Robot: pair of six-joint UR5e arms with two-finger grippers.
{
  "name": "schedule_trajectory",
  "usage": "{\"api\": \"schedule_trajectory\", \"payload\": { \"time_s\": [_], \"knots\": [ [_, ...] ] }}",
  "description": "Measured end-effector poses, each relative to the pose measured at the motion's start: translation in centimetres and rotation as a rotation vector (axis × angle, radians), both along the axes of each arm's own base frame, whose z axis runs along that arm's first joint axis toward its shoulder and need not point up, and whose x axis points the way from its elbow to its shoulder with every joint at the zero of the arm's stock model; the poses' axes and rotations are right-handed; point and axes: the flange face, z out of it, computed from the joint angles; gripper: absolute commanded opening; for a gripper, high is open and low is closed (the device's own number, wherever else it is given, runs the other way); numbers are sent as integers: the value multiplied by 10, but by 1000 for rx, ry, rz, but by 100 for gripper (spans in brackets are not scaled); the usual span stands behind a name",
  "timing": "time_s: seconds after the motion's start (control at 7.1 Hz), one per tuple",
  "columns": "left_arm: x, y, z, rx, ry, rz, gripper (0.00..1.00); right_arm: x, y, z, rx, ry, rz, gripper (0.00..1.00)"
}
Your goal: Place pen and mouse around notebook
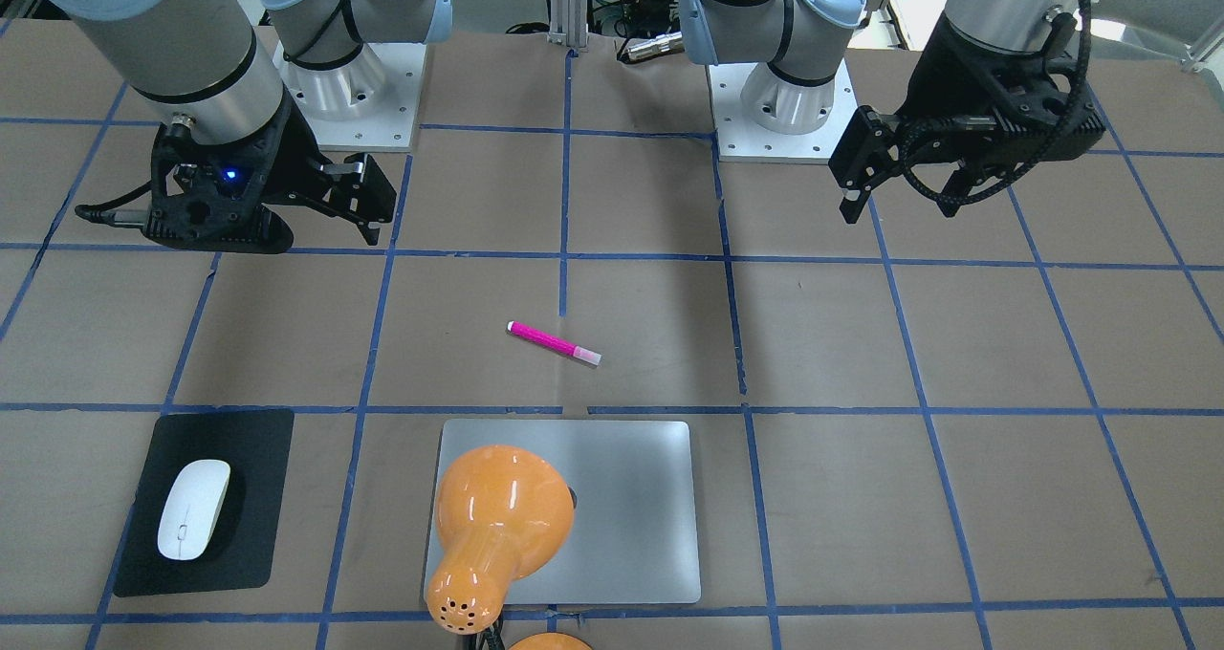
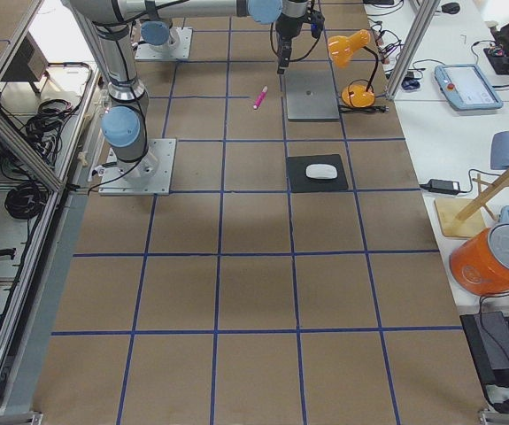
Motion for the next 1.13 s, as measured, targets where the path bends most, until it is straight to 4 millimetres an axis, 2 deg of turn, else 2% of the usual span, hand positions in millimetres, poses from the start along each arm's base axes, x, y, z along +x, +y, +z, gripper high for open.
{"api": "schedule_trajectory", "payload": {
  "time_s": [1.13],
  "knots": [
    [0,-4,-4,7,2,1,100,-5,-1,9,-48,52,-7,100]
  ]
}}
